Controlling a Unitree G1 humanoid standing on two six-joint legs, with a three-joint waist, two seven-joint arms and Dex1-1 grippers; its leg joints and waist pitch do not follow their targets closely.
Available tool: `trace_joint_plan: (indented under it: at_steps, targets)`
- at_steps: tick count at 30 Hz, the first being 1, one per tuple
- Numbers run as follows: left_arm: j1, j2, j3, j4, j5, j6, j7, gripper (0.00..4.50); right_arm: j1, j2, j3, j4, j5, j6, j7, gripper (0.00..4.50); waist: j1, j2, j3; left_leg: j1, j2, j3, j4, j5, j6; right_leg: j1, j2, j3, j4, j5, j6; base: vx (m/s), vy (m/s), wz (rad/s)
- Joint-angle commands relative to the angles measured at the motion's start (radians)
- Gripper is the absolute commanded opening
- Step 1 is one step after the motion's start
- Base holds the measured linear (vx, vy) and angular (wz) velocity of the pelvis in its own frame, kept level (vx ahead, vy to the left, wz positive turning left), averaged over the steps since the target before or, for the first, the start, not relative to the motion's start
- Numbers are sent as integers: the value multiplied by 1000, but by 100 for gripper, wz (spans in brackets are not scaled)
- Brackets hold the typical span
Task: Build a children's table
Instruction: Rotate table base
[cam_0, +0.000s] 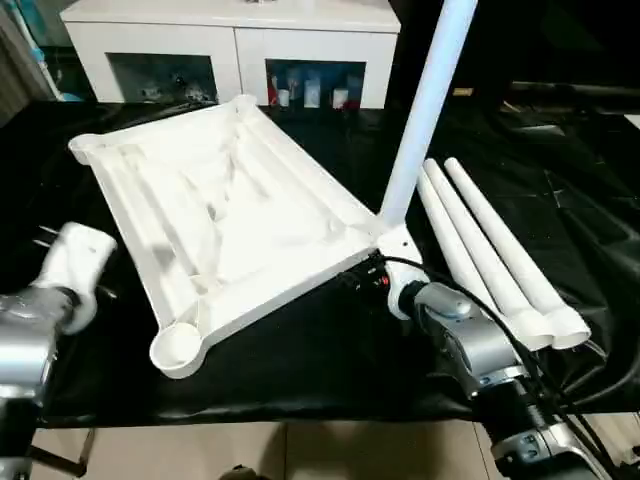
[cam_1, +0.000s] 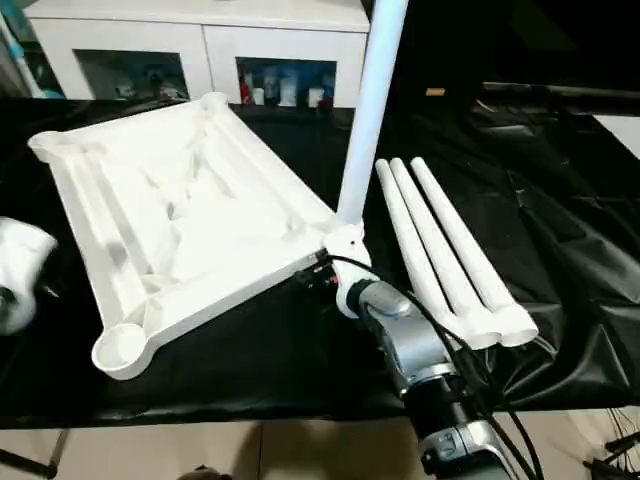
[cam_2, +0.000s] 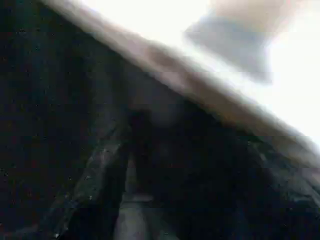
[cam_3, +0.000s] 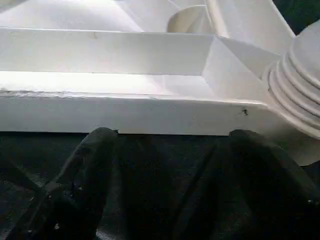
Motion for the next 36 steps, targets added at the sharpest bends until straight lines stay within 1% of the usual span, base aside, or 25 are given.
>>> trace_joint_plan:
  at_steps: [1,2,3,4,9,11,12,13,14,16,17,18,19,20,22,24,25,26,28,29,31,33,34,35,36]
  targets:
    - [14,26,-38,-66,-60,21,-91,366,-18,1,-3,15,-3,-11,6,377,-2,18,-68,20,32,-12,-72,-144,-14,44,-61,50,-52,-12,-224,0,0,0]
    - [32,41,-57,-121,-108,45,-155,377,-29,6,-4,34,-4,-19,7,377,-2,20,-67,21,33,-11,-72,-155,-15,42,-62,51,-53,-26,-224,0,0,0]
    - [34,42,-59,-140,-123,63,-167,390,-33,8,-4,40,-4,-22,7,377,-3,20,-67,19,33,-12,-73,-156,-16,44,-62,50,-52,-30,-223,0,0,0]
    - [39,43,-66,-169,-145,75,-202,400,-39,12,-7,49,-5,-26,8,377,-2,24,-65,25,34,-10,-74,-172,-21,38,-59,51,-55,-44,-225,0,0,0]
    - [36,22,-104,-234,-187,136,-272,433,-57,23,-13,70,3,-43,16,377,-5,25,-64,21,31,-13,-76,-193,-36,45,-58,51,-55,-65,-213,0,0,0]
    - [14,-13,-122,-227,-183,135,-245,440,-57,23,-15,64,13,-47,30,377,-9,22,-63,19,29,-12,-75,-196,-33,48,-57,53,-58,-73,-205,0,0,0]
    - [2,-31,-126,-216,-179,133,-229,445,-57,22,-16,63,13,-47,31,377,-6,24,-65,22,30,-12,-73,-196,-33,46,-58,53,-59,-73,-205,0,0,0]
    - [-8,-43,-132,-208,-180,130,-218,448,-58,20,-16,64,15,-49,34,377,-5,24,-65,20,29,-12,-73,-187,-31,48,-58,53,-58,-64,-206,0,0,0]
    - [-23,-61,-144,-192,-174,121,-200,448,-59,18,-17,67,16,-52,37,377,-5,28,-65,19,28,-13,-73,-192,-32,48,-57,52,-58,-71,-204,0,0,0]
    - [-33,-75,-151,-176,-163,110,-183,448,-59,14,-18,66,16,-54,40,377,-6,25,-65,21,28,-13,-73,-204,-33,47,-55,52,-61,-82,-202,0,0,0]
    - [-69,-135,-155,-128,-147,81,-136,448,-58,-3,-28,50,14,-57,41,377,-8,25,-64,18,27,-14,-74,-211,-33,50,-55,52,-63,-98,-199,0,0,0]
    - [-76,-144,-157,-121,-145,75,-130,448,-59,-7,-31,45,14,-56,39,377,-6,27,-65,22,27,-14,-72,-216,-35,48,-55,52,-65,-104,-197,0,0,0]
    - [-76,-144,-157,-121,-145,75,-130,448,-59,-7,-31,45,14,-56,39,377,-3,24,-67,25,29,-13,-69,-214,-34,47,-56,53,-65,-97,-201,0,0,0]
    - [-92,-170,-164,-102,-137,60,-109,448,-60,-21,-44,27,13,-47,29,377,-4,26,-67,20,28,-14,-70,-204,-33,51,-57,53,-62,-88,-202,0,0,0]
    - [-114,-203,-172,-74,-126,31,-85,448,-63,-40,-64,-1,9,-33,10,377,-2,23,-69,21,27,-14,-67,-187,-28,52,-55,52,-63,-73,-195,0,0,0]
    - [-155,-268,-193,-15,-114,-19,-51,448,-69,-73,-120,-64,14,23,-27,377,0,25,-70,19,25,-14,-65,-158,-24,54,-52,51,-60,-50,-190,0,0,0]
    - [-155,-268,-193,-15,-114,-19,-51,448,-69,-73,-120,-64,14,23,-27,377,0,25,-70,19,25,-14,-65,-158,-24,54,-52,51,-60,-50,-190,0,0,0]
    - [-165,-285,-205,-4,-111,-32,-44,448,-72,-87,-127,-85,0,53,-41,377,-1,24,-70,14,25,-16,-66,-148,-21,59,-52,50,-58,-32,-192,0,0,0]
    - [-176,-308,-217,11,-108,-52,-32,448,-76,-105,-132,-107,-19,96,-56,377,-1,22,-73,14,24,-16,-63,-146,-18,59,-54,50,-57,-26,-194,0,0,0]
    - [-191,-347,-239,33,-101,-97,-17,448,-87,-136,-136,-141,-41,186,-62,377,-3,23,-71,14,22,-15,-63,-143,-14,60,-48,49,-62,-30,-191,0,0,0]
    - [-197,-372,-253,37,-100,-117,-16,448,-97,-158,-140,-163,-47,256,-58,377,0,24,-74,12,23,-15,-60,-124,-7,62,-52,50,-57,-7,-200,0,0,0]
    - [-199,-390,-257,37,-101,-127,-11,448,-104,-172,-152,-180,-42,311,-59,377,0,20,-74,10,23,-15,-59,-117,-2,65,-53,50,-57,0,-202,0,0,0]
    - [-200,-394,-262,35,-99,-135,-12,450,-108,-175,-168,-187,-35,342,-68,393,-2,22,-74,11,24,-14,-58,-124,-1,62,-54,50,-58,-10,-204,0,0,0]
    - [-195,-380,-278,8,-98,-135,-35,450,-112,-184,-201,-212,-24,424,-92,409,-3,17,-73,11,23,-14,-59,-127,0,63,-53,49,-61,-19,-203,0,0,0]
    - [-193,-372,-284,-4,-97,-133,-46,450,-113,-185,-214,-221,-18,453,-101,409,-2,16,-73,12,24,-15,-60,-120,1,64,-53,50,-59,-31,-200,0,0,0]
